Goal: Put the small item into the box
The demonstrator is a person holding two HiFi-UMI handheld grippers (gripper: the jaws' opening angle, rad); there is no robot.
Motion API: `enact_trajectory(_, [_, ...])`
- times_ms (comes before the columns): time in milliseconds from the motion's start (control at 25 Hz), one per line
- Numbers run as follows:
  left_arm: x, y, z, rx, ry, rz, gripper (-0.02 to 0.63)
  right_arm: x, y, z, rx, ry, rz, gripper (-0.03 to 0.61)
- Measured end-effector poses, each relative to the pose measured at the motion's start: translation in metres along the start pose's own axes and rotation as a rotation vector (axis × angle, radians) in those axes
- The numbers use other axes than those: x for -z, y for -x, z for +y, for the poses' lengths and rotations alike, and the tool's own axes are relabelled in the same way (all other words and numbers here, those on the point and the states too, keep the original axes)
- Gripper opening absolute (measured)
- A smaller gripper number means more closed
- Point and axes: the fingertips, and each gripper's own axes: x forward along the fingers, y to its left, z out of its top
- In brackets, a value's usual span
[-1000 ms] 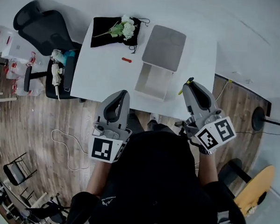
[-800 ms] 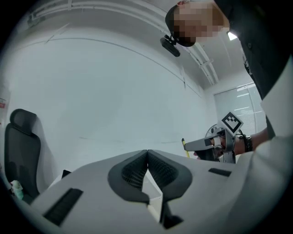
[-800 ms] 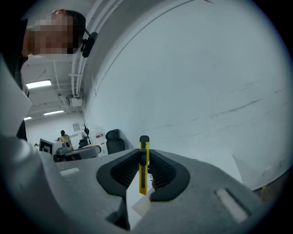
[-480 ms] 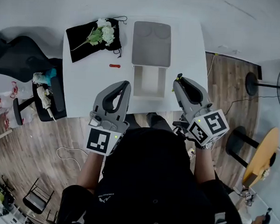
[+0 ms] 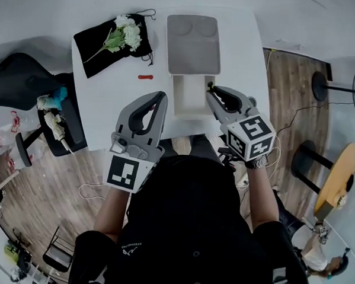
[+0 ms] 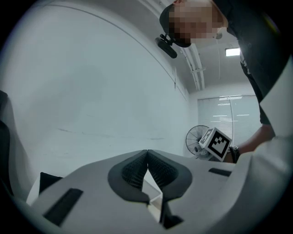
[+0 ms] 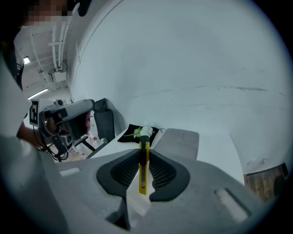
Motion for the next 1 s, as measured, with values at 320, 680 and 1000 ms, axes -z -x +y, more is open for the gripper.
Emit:
enact_trajectory(320, [-0.007,0.002,0.007,-0.008,-0.003,-0.013,0.005,0.038,-0.048,-0.006,-0.023,0.019,0.149,0.071])
enact_trajectory(680, [-0.008,0.007,0.016,-0.051,0.008,-0.017,0.005,0.094,-0.102,-0.022,-0.037,0.072,0.377,0.071])
enact_trajectory(1000, [-0.009,0.016,0.02,-0.095,0.008,-0.02,0.005,0.134,-0.133,-0.031,-0.048,0.099,0.511,0.071])
